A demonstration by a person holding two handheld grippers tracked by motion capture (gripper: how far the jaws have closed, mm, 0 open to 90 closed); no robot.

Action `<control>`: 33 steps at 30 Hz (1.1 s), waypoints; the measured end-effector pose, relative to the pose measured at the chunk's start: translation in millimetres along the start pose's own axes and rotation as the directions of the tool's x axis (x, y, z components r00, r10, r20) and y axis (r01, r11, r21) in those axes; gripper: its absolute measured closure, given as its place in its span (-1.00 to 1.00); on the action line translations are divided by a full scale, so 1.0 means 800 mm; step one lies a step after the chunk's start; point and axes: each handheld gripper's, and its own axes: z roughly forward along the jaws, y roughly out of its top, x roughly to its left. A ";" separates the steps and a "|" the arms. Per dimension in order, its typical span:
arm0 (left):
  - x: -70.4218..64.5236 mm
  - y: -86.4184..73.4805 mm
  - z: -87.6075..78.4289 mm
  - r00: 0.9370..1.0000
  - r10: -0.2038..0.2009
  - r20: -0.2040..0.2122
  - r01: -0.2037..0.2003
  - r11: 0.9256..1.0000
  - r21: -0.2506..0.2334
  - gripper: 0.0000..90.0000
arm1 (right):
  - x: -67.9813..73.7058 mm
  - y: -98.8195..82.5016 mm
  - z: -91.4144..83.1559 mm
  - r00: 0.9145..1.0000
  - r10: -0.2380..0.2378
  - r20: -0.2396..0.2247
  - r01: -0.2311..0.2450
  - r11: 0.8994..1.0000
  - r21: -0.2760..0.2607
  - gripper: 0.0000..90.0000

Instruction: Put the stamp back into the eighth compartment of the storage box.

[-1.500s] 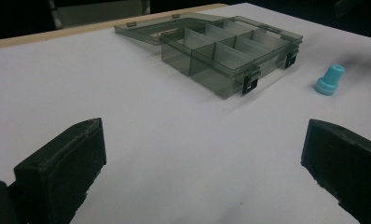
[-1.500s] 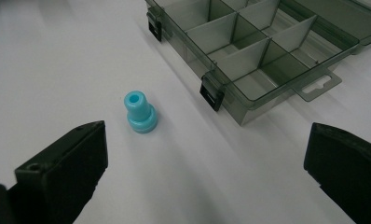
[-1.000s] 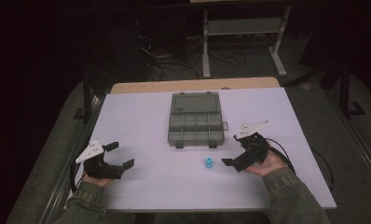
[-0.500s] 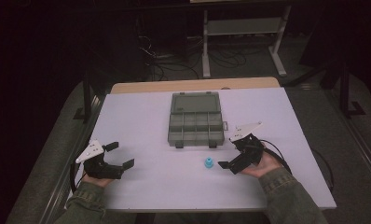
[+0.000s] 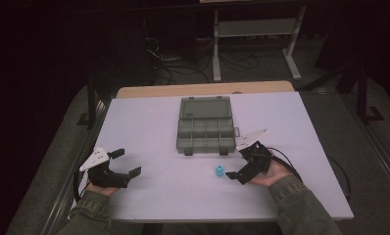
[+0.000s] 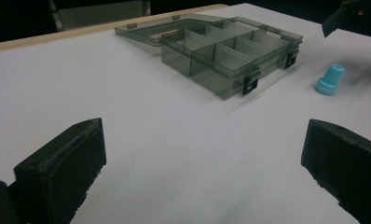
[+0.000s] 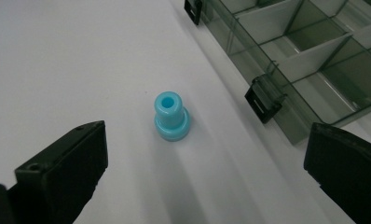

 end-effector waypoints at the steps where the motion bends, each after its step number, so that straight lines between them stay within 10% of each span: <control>1: 0.000 0.000 0.000 1.000 0.000 0.000 0.000 1.000 0.000 -1.00 | 0.000 0.001 0.001 1.000 -0.003 -0.002 0.003 1.000 0.002 -1.00; 24: 0.000 0.000 0.000 1.000 -0.004 0.003 0.004 1.000 0.002 -1.00 | 0.015 0.020 0.039 0.997 -0.060 -0.053 0.063 0.997 0.053 -1.00; 33: 0.000 0.000 0.000 1.000 -0.003 0.005 0.003 1.000 0.001 -1.00 | 0.014 0.026 0.048 0.996 -0.035 -0.078 0.043 0.993 0.106 -0.67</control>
